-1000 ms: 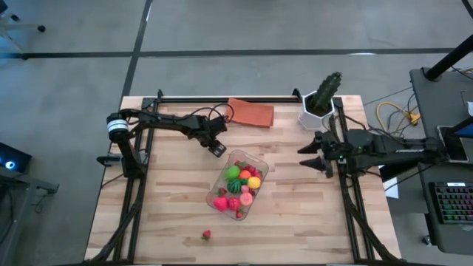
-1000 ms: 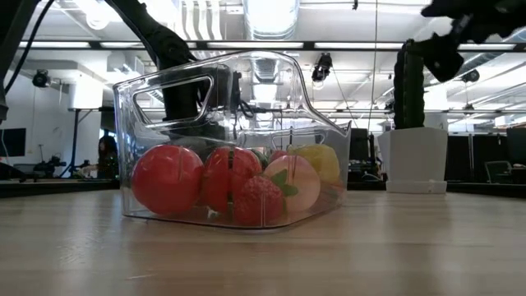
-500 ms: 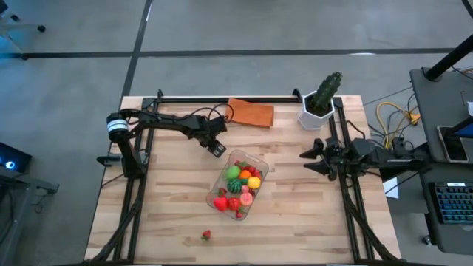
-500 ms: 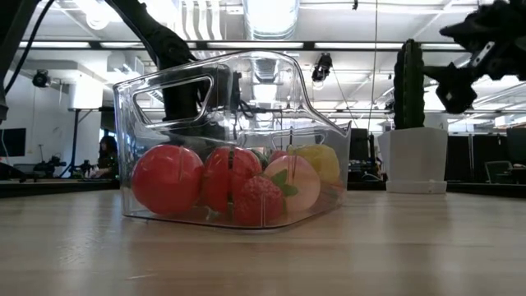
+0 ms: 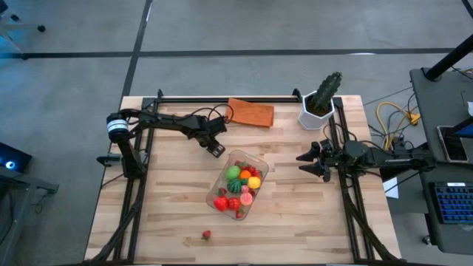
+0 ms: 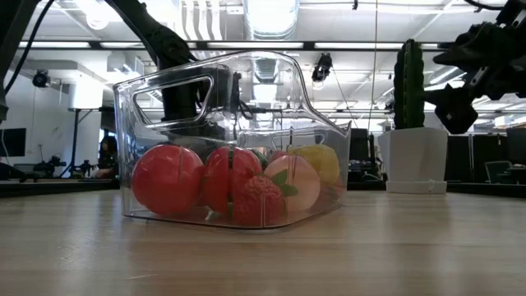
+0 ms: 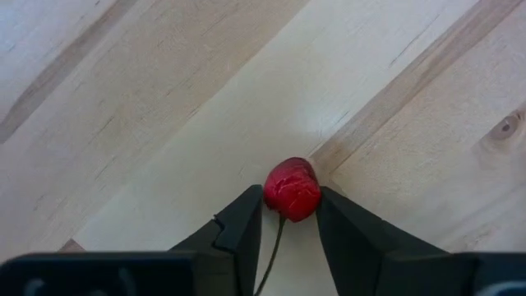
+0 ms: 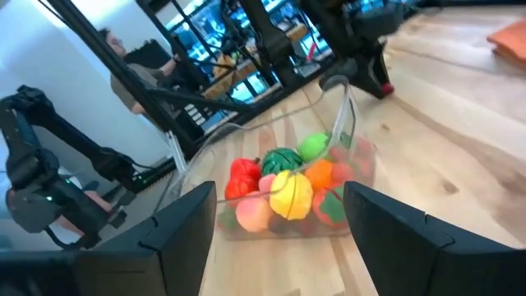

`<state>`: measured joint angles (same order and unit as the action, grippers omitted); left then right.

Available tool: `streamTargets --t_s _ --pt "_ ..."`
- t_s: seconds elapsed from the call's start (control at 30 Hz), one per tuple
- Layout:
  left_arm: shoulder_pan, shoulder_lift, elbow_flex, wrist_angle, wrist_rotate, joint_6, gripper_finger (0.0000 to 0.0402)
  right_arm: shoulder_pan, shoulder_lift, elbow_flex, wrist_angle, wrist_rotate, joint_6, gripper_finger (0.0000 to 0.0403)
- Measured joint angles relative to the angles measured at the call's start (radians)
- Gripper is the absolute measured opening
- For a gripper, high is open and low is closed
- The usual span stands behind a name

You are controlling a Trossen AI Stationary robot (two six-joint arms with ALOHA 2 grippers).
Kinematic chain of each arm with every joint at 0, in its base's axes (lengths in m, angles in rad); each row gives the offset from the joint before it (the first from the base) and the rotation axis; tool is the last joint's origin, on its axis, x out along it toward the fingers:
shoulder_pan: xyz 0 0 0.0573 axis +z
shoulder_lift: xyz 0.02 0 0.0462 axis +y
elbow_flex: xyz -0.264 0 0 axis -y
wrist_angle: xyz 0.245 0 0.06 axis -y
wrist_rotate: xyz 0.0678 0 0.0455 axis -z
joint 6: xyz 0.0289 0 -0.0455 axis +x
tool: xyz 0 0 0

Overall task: Pick and placing Produce into tupperware
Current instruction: Put the cherry into the transparent bin

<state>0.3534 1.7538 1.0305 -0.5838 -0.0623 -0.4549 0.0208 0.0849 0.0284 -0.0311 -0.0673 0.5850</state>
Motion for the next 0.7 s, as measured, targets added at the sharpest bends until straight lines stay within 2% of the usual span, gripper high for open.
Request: streamTargets --t_s 0.27,0.5,0.7 --pt "0.0 0.0 0.009 0.038 0.0 0.024 0.0045 0.0 0.018 0.0 -0.002 0.0 0.014 0.0258" --pt "-0.003 -0.006 0.034 0.044 0.001 0.024 0.004 0.0 0.016 0.0 -0.002 0.0 0.014 0.0258" --pt "-0.06 -0.089 0.091 -0.047 0.012 0.023 0.004 0.0 0.016 0.0 -0.002 0.0 0.014 0.0258"
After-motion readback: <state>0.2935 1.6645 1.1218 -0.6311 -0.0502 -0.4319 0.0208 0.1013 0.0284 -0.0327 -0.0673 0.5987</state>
